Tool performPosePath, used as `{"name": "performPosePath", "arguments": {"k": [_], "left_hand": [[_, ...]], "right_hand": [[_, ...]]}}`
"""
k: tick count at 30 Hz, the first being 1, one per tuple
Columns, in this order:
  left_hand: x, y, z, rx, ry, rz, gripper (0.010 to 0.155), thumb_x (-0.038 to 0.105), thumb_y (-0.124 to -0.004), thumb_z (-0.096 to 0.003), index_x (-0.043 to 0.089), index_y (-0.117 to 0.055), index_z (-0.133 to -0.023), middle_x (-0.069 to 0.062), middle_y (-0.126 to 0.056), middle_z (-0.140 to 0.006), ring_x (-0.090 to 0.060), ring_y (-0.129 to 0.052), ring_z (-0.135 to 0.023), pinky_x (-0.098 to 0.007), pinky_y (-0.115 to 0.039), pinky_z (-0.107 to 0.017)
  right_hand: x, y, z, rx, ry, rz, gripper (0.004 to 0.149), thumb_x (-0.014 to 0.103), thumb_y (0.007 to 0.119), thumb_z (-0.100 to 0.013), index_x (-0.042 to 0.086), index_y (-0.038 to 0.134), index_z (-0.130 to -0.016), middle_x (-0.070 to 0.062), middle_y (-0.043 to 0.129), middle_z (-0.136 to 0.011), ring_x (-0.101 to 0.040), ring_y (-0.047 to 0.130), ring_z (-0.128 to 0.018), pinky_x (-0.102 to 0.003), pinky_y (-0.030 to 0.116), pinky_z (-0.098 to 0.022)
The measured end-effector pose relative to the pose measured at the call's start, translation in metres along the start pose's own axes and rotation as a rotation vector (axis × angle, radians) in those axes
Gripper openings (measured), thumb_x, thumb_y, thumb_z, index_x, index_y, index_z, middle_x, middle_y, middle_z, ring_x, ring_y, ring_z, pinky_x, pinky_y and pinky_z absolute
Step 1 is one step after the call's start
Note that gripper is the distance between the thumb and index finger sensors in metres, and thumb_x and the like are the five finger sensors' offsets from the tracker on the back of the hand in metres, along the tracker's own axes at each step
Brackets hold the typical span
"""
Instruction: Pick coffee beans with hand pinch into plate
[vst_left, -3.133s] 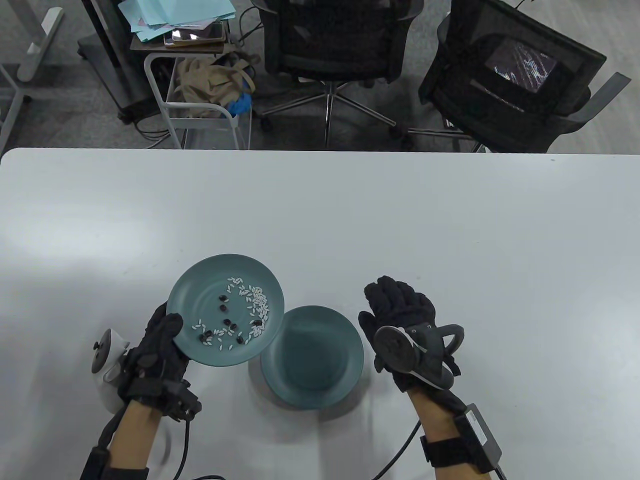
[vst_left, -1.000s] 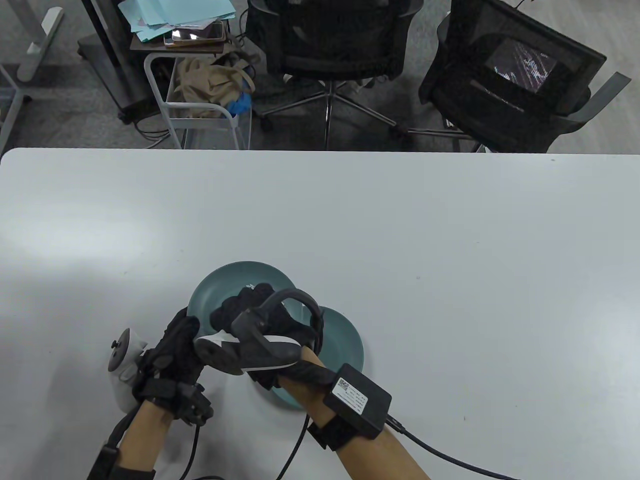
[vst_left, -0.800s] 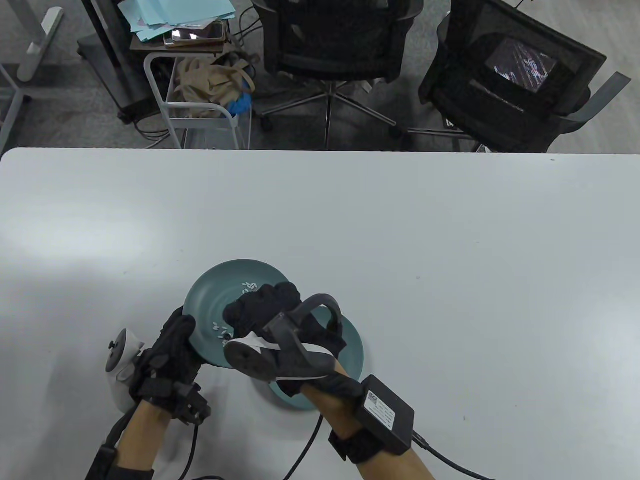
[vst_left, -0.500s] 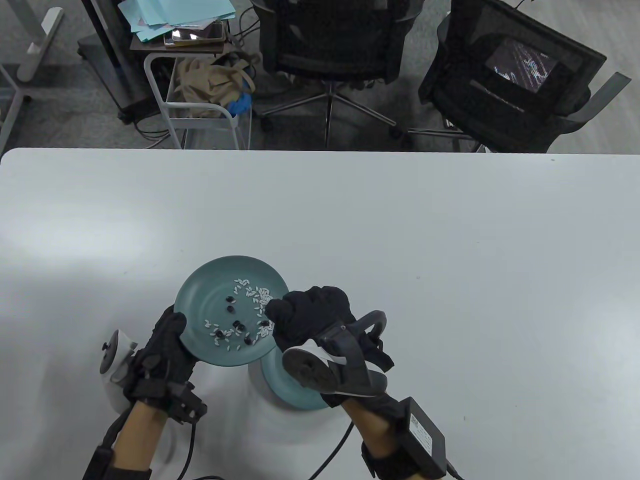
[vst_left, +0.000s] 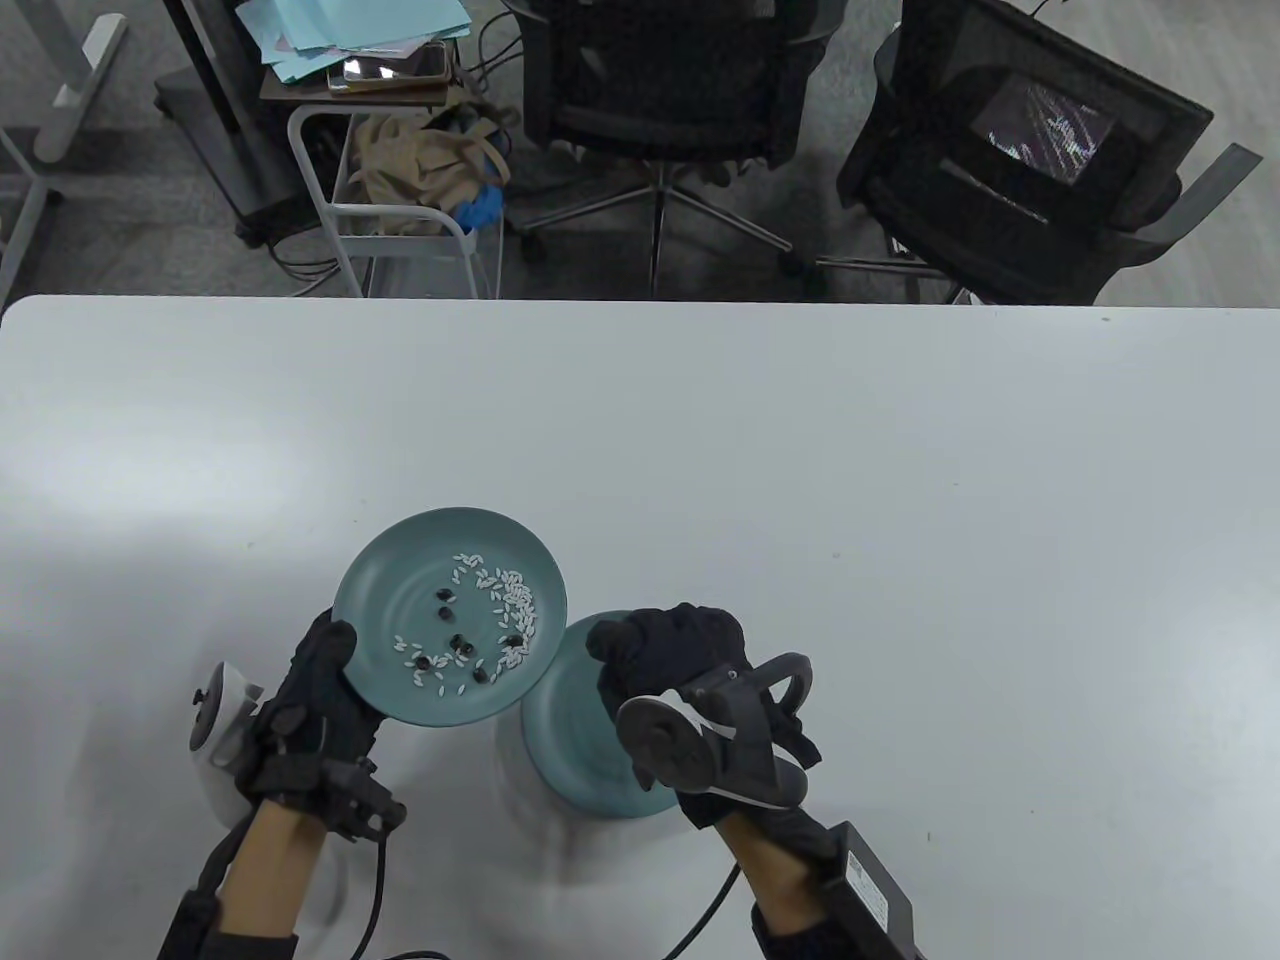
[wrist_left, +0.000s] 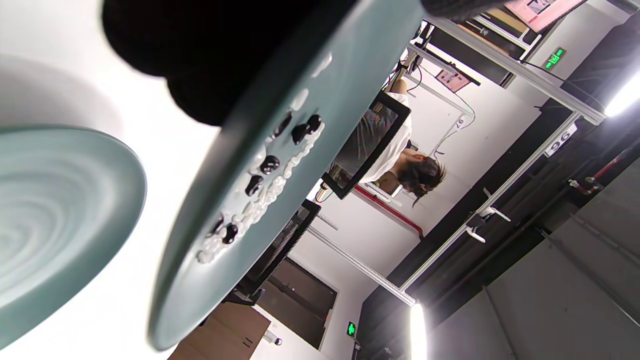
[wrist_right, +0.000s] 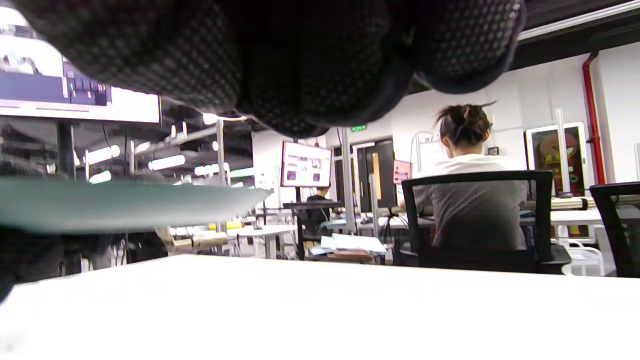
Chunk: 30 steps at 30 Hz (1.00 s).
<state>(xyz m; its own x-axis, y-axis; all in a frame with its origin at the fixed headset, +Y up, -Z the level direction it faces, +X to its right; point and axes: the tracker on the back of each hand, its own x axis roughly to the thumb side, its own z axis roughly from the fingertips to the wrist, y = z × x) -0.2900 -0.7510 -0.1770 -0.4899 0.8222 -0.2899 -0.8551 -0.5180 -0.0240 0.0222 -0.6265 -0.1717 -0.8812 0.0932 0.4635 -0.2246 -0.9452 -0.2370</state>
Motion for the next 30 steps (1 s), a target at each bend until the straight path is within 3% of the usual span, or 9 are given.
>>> {"name": "performPosePath", "arguments": {"k": [10,16,30], "left_hand": [[0.000,0.003,0.001,0.014,-0.005,0.007,0.061,0.050,-0.062,-0.0486,0.028,-0.040,-0.101,-0.007,-0.073,-0.092,-0.034,-0.091,-0.060,-0.038,-0.083,-0.039],[-0.001,0.004,0.001,0.021,0.004,0.001,0.061,0.050,-0.062,-0.0485,0.028,-0.041,-0.101,-0.007,-0.073,-0.092,-0.034,-0.090,-0.060,-0.039,-0.083,-0.039],[-0.003,0.002,0.000,0.005,0.008,-0.004,0.061,0.050,-0.062,-0.0485,0.028,-0.041,-0.101,-0.007,-0.073,-0.091,-0.034,-0.091,-0.060,-0.039,-0.083,-0.039]], "right_hand": [[-0.004,0.040,-0.002,0.228,-0.012,0.132,0.037,0.037,0.084,-0.042,0.025,0.081,-0.077,-0.005,0.095,-0.070,-0.024,0.093,-0.048,-0.055,0.074,-0.051],[-0.004,0.065,-0.001,0.439,-0.084,0.151,0.037,0.036,0.084,-0.042,0.025,0.081,-0.077,-0.006,0.095,-0.070,-0.024,0.093,-0.049,-0.055,0.073,-0.052],[-0.001,0.070,-0.001,0.486,-0.100,0.162,0.038,0.036,0.084,-0.043,0.025,0.080,-0.079,-0.006,0.095,-0.070,-0.024,0.093,-0.049,-0.054,0.074,-0.052]]}}
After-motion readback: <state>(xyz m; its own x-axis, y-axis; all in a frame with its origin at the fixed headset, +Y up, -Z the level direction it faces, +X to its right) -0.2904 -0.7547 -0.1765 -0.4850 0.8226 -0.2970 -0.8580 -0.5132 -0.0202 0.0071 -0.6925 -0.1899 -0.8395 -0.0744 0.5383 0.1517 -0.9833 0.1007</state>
